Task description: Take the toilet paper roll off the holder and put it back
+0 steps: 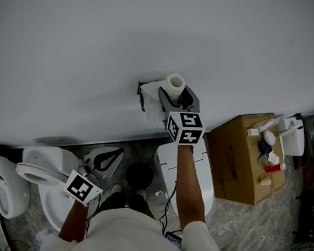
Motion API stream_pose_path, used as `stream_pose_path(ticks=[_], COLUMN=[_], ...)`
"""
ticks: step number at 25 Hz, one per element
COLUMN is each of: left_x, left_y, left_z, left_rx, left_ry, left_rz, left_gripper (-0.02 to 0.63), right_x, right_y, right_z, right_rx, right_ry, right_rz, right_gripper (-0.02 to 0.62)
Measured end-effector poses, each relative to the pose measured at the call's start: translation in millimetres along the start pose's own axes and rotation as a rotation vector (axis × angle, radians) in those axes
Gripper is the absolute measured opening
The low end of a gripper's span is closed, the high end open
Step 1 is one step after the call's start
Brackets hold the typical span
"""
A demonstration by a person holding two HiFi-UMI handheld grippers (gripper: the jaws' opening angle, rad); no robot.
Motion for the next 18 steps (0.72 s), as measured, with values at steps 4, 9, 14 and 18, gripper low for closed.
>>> stream_pose_path(ticks=[4,9,14,18], left_x=[1.7,0.9,2.3,1.5], left_y=[-1.3,-1.4,-4.4,-7.8], left_z=[0.4,1.8,1.4,2.7], left_rx=[-0.005,-0.008,-0.014,-0.019], left_ry=[-0.002,0.000,-0.001,0.001], left_rz=[-0.001,-0.001,-0.005,-0.003], left_gripper=[-0.002,-0.002,-0.002,-0.002], right_x=[10.2,21.3,26.1,37.2], right_y=[1.5,6.8,9.6,8.7], right_z=[8.9,23.0,32.6,38.0], right_rx=[0.001,-0.003,0.000,-0.006], right_ry=[-0.025,-0.061,-0.078,-0.107], right_rz=[-0.006,-0.011,-0.002,0.012], right_gripper=[0.311,0.311,0.311,0.313])
Point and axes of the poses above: the fingertips, and each gripper's own axes: z backward along the fingers, y to its left, x out of its top, the point moved 3 cm from there along z, backward along the fingers, and after that the axes turned 4 degrees about -y, right-handed, at the moved point
